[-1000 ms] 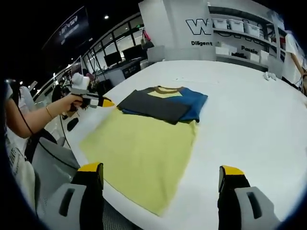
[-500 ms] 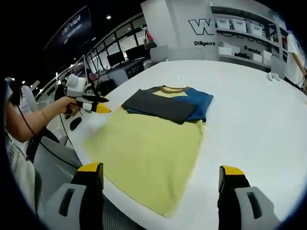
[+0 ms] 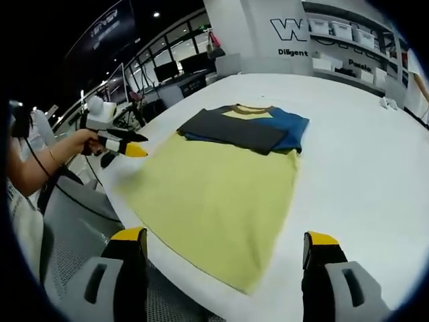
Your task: Fold the garment on the visible template until the final outline fits inside the template.
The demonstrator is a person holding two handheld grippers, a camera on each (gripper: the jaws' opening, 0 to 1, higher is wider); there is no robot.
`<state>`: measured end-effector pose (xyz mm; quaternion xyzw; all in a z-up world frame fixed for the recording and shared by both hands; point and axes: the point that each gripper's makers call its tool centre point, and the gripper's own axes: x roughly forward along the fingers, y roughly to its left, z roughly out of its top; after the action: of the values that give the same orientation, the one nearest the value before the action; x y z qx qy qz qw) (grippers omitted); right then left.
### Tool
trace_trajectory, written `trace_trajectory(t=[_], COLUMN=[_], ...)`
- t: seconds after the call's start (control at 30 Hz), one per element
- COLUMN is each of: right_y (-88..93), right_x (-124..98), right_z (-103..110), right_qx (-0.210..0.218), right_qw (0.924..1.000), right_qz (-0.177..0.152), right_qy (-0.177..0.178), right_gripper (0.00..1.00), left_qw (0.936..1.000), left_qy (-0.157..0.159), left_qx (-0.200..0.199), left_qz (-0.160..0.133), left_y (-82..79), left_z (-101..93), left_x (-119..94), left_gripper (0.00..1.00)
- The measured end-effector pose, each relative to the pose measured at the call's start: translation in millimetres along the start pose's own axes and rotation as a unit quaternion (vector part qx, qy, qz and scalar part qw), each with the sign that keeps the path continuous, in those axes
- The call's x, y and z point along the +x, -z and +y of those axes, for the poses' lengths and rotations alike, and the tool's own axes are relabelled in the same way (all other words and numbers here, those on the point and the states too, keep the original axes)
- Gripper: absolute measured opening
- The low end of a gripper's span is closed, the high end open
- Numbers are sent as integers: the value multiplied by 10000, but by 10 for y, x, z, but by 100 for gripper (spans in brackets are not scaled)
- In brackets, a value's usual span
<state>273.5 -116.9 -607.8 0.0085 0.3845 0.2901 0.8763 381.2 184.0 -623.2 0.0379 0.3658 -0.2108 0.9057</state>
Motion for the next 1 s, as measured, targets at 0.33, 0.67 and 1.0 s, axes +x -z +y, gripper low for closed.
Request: trace_trajectory(t=[0.33, 0.67, 1.0], right_y=[306, 595, 647], right_x=[55, 132, 105], right_z=[80, 49, -24], right_qx=[-75, 0, 69], right_qw=[9994, 9978, 9968], right_qz=[334, 624, 685], right_qy=[1, 210, 397], right_gripper=[87, 78, 65], left_qw=[9983, 9957, 9920], left_qy=[125, 51, 80], left_qx=[-279, -378, -552], left_qz=[497, 849, 1129], left_y=[503, 1008, 1174], left_z=[-230, -328, -415], left_x=[-235, -462, -539], left_gripper=[80, 76, 70])
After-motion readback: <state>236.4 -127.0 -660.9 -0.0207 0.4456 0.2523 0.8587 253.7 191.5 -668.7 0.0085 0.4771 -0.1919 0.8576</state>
